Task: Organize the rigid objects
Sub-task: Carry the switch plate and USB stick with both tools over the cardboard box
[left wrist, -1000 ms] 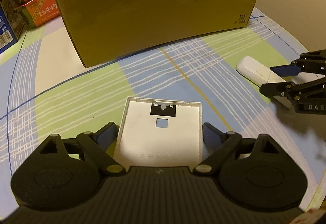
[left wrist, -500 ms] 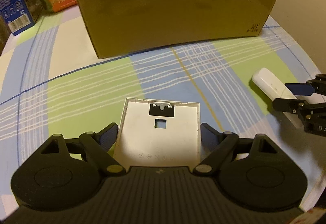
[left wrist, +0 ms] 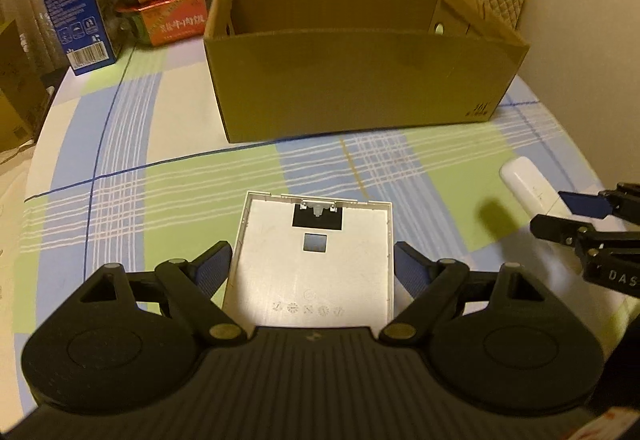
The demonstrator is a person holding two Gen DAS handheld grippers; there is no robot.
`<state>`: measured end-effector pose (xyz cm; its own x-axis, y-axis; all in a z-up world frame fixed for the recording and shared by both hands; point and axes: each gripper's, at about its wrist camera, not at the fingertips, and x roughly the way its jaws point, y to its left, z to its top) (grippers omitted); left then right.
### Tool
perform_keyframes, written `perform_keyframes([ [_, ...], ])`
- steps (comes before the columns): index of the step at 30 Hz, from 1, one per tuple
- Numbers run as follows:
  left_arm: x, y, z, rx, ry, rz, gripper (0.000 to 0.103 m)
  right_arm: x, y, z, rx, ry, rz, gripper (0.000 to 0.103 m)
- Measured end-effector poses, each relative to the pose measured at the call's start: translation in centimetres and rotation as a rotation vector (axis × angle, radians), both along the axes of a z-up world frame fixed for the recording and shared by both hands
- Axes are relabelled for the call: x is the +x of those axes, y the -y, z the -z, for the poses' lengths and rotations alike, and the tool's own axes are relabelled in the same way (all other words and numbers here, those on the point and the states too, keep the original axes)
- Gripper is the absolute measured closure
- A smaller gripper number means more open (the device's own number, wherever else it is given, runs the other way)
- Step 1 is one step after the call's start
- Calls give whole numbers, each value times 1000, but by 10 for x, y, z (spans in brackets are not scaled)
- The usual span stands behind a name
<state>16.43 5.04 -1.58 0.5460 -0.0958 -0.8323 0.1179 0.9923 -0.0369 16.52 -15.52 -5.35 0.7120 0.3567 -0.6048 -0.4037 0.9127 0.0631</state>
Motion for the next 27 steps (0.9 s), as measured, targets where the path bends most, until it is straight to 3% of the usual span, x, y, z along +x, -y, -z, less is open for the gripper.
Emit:
perform_keyframes([
  [15, -33, 12, -40, -34, 50, -36, 19, -34, 6, -35, 18, 37, 0, 66],
  [27, -42, 20, -54, -33, 66, -28, 19, -45, 12, -46, 31, 54, 0, 66],
])
